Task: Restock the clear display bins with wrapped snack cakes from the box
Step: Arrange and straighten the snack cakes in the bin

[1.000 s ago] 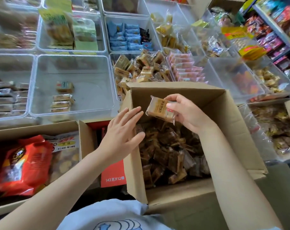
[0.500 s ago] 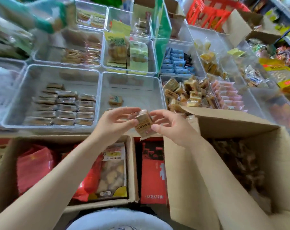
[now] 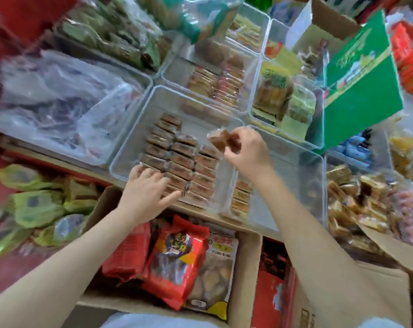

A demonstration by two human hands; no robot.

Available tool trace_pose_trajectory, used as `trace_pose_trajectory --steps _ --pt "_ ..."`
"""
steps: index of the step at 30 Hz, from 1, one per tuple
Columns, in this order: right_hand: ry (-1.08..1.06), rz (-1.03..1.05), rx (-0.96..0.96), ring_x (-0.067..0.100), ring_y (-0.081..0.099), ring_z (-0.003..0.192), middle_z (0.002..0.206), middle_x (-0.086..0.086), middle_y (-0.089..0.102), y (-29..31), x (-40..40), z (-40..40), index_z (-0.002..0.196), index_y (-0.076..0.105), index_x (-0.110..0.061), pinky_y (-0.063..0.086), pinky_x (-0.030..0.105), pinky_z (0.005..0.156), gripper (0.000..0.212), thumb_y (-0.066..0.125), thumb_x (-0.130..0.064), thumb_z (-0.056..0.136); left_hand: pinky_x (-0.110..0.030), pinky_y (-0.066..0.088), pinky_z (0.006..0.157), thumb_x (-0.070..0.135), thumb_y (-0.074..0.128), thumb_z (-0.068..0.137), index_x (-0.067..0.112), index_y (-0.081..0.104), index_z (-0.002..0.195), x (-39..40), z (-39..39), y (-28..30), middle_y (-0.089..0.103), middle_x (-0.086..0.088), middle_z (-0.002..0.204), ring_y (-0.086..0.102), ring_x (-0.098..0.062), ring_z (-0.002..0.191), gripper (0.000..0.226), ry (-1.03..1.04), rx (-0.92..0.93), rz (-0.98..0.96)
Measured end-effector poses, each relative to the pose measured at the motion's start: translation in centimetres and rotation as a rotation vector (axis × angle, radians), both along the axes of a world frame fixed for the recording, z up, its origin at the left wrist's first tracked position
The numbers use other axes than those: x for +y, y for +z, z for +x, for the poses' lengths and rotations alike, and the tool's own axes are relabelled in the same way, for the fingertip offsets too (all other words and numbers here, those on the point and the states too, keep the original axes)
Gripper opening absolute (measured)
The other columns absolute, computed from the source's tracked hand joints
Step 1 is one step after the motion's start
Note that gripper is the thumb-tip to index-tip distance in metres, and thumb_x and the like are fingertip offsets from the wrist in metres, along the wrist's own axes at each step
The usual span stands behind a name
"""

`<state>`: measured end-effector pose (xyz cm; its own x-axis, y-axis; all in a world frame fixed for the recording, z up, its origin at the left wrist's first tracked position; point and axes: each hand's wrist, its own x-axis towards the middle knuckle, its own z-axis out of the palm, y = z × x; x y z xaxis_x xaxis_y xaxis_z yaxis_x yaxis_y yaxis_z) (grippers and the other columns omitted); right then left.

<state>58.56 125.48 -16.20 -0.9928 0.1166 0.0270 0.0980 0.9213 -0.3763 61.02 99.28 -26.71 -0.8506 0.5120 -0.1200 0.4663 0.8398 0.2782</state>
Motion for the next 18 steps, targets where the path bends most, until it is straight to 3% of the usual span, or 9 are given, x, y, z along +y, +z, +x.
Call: trace_pose_trajectory --steps 3,6,8,11,14,18 --pt "-0.009 0.224 -0.088 0.032 0.052 0.106 0.109 0.011 0.062 -3.3 -0.3 -5.0 0.111 0.058 -0.009 0.042 0.042 0.088 0.026 0.061 -0.023 0.089 -0.055 0.027 0.112 0.066 0.041 0.091 0.027 0.075 0.105 0.2 0.0 -0.7 0.070 0.003 0.102 0.059 -0.025 0.109 0.054 0.008 0.085 0.035" --pt "0.018 0.459 -0.192 0.033 0.051 0.110 0.115 0.011 0.063 -6.6 -0.1 -7.8 0.113 0.054 -0.010 0.039 0.041 0.088 0.023 0.055 -0.017 0.091 -0.058 0.025 0.115 0.067 0.039 0.093 0.026 0.074 0.107 0.4 0.1 -1.1 0.070 0.003 0.108 0.057 -0.025 0.115 0.055 0.018 0.090 0.049" --pt "0.032 0.492 -0.289 0.033 0.049 0.113 0.119 0.010 0.062 -8.4 0.0 -9.1 0.118 0.053 -0.013 0.039 0.042 0.091 0.027 0.053 -0.010 0.091 -0.058 0.023 0.117 0.066 0.038 0.094 0.025 0.075 0.106 0.4 0.3 -1.4 0.070 0.002 0.110 0.057 -0.025 0.119 0.057 0.023 0.103 0.065" --pt "0.080 0.449 -0.493 0.033 0.050 0.120 0.127 0.010 0.061 -10.5 0.2 -10.4 0.128 0.054 -0.019 0.040 0.044 0.097 0.039 0.055 -0.009 0.091 -0.057 0.022 0.117 0.065 0.039 0.094 0.023 0.076 0.103 0.7 0.2 -1.5 0.071 0.000 0.110 0.057 -0.026 0.120 0.057 0.037 0.126 0.068" --pt "0.061 0.284 -0.604 0.034 0.056 0.116 0.128 0.011 0.063 -11.8 0.4 -11.0 0.128 0.058 -0.022 0.050 0.040 0.089 0.041 0.053 -0.010 0.089 -0.056 0.022 0.117 0.063 0.043 0.093 0.022 0.077 0.101 0.9 0.3 -1.6 0.071 0.000 0.109 0.059 -0.026 0.120 0.054 0.054 0.172 0.081" --pt "-0.040 0.032 -0.677 0.034 0.051 0.126 0.140 0.014 0.056 -12.9 -0.1 -10.8 0.138 0.055 -0.017 0.043 0.037 0.096 0.042 0.038 -0.026 0.101 -0.054 0.024 0.116 0.061 0.039 0.096 0.022 0.077 0.098 1.0 0.2 -2.0 0.071 0.000 0.109 0.061 -0.026 0.119 0.055 0.066 0.227 0.118"
